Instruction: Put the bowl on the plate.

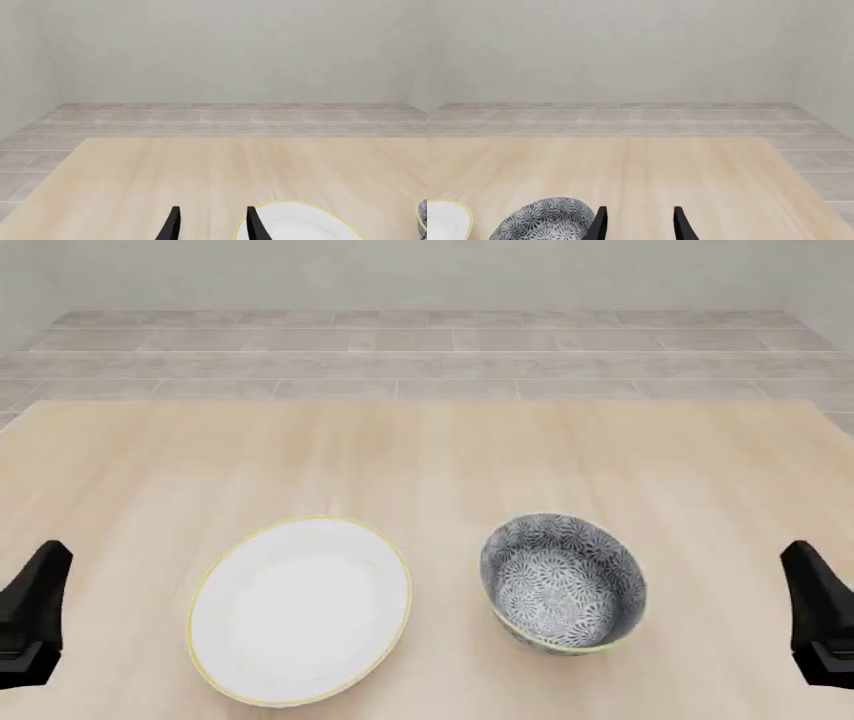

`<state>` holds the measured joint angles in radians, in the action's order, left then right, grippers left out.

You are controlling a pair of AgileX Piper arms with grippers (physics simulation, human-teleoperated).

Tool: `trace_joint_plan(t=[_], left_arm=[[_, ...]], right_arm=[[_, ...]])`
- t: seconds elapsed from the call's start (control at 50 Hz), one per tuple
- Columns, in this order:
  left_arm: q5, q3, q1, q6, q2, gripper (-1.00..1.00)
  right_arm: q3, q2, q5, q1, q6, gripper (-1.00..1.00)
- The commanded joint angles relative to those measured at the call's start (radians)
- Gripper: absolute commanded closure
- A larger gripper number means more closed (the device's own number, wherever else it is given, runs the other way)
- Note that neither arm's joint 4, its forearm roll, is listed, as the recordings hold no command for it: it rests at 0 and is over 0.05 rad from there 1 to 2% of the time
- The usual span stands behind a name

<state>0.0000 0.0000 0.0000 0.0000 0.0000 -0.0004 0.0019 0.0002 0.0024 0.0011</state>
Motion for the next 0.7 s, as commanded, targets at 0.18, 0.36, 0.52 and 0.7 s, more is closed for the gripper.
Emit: trace_joint_plan(t=[0.18, 0.36, 0.52, 0.7], left_arm=[[0.0, 0.0, 0.0, 0.0, 0.0, -1.0], [0.0, 0.0, 0.0, 0.0, 0.0, -1.0], [0.0, 0.0, 0.0, 0.0, 0.0, -1.0], [0.0, 0.0, 0.0, 0.0, 0.0, -1.0]], right_arm=[[-0.001, 0.001, 0.004, 0.012, 0.024, -1.0], [0.0, -0.001, 0.005, 0.015, 0.019, -1.0], [-0.024, 0.003, 0.01, 0.023, 0.018, -1.0], [-0.164, 0.174, 0.001, 0.04, 0.025, -1.0]])
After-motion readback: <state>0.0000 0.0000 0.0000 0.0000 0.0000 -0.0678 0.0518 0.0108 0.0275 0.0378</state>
